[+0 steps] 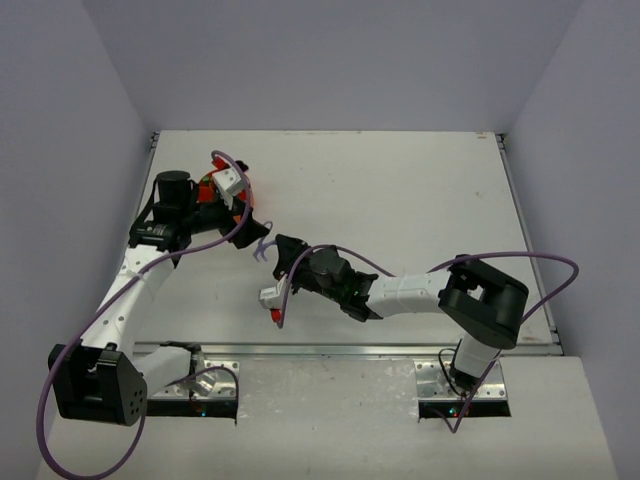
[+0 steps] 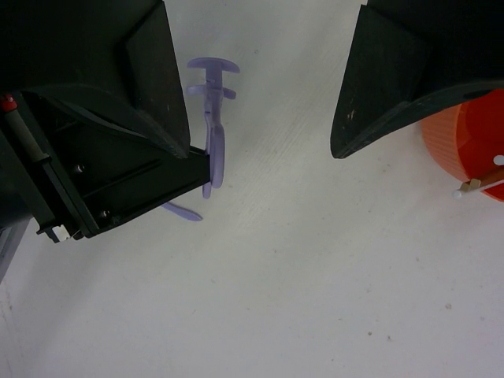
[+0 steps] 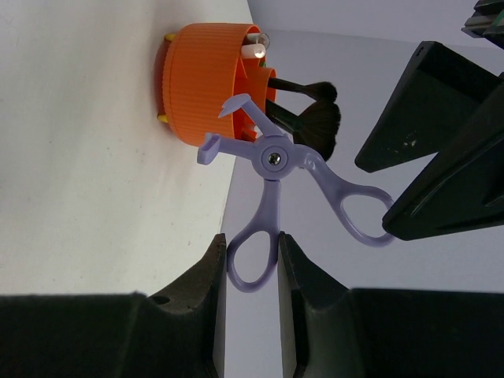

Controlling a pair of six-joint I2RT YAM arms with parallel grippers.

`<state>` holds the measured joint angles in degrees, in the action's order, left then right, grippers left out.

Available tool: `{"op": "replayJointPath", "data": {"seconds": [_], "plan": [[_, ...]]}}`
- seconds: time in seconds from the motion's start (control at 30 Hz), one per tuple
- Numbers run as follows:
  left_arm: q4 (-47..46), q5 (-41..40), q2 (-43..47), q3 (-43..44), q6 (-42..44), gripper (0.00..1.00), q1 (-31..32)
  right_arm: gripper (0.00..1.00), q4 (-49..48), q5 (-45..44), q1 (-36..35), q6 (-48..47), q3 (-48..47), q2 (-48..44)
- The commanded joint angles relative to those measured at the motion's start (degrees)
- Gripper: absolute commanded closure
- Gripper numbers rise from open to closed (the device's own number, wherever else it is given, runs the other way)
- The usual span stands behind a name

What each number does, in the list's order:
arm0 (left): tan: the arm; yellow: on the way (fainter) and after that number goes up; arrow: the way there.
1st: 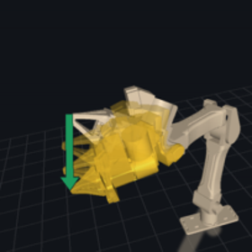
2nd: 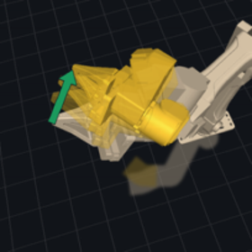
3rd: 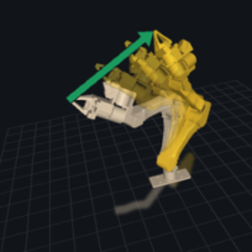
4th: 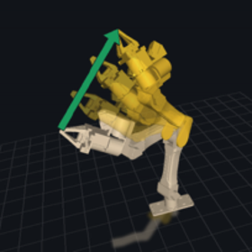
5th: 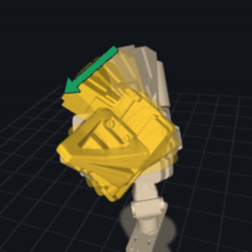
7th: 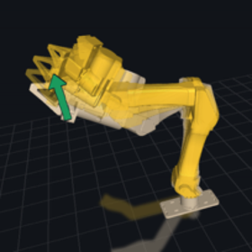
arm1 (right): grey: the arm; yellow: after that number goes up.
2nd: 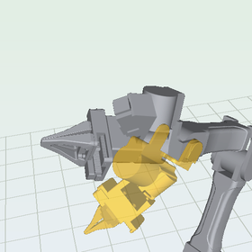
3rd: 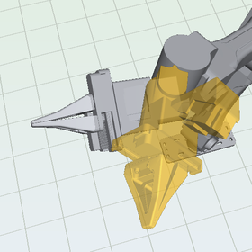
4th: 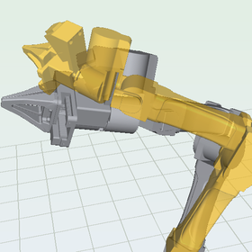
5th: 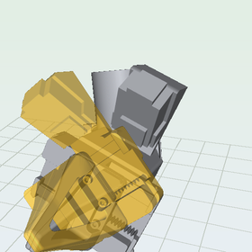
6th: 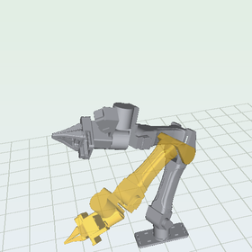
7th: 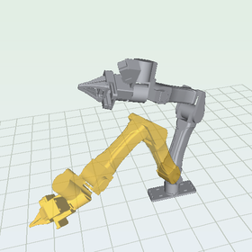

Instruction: Organize the makeup

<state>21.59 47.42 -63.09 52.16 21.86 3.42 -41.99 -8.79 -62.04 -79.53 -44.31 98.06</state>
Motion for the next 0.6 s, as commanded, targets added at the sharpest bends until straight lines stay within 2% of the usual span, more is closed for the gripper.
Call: {"op": "replayJointPath", "data": {"seconds": [0.0,0.3,0.33,0.37,0.43,0.5,0.57], "plan": [[-2.81,0.19,-0.41,1.43,-1.08,0.31,0.88,1.0,-4.55,-0.64,-0.36,-0.47,-1.83,-0.45],[-2.87,-1.36,-2.3,1.91,-2.26,0.33,1.99,1.0,-4.94,-1.1,-0.71,-1.06,-1.48,-0.41],[-2.87,-1.68,-2.55,1.77,-2.32,0.36,2.15,1.0,-5.06,-1.2,-0.78,-1.13,-1.41,-0.41],[-2.81,-2.03,-2.77,1.72,-2.34,0.39,2.2,1.0,-5.17,-1.23,-0.8,-1.15,-1.39,-0.41],[-2.87,-2.59,-2.89,1.54,-2.66,0.56,2.29,1.0,-5.12,-1.23,-0.83,-1.21,-1.19,-0.61],[-2.99,-2.36,-2.77,1.6,-3.37,0.7,2.29,1.0,-5.06,-1.17,-0.95,-1.15,-1.01,-0.62],[-3.24,-2.04,-2.83,1.61,-3.97,0.76,2.36,1.0,-5.16,-1.12,-1.02,-1.2,-0.93,-0.5]]}}
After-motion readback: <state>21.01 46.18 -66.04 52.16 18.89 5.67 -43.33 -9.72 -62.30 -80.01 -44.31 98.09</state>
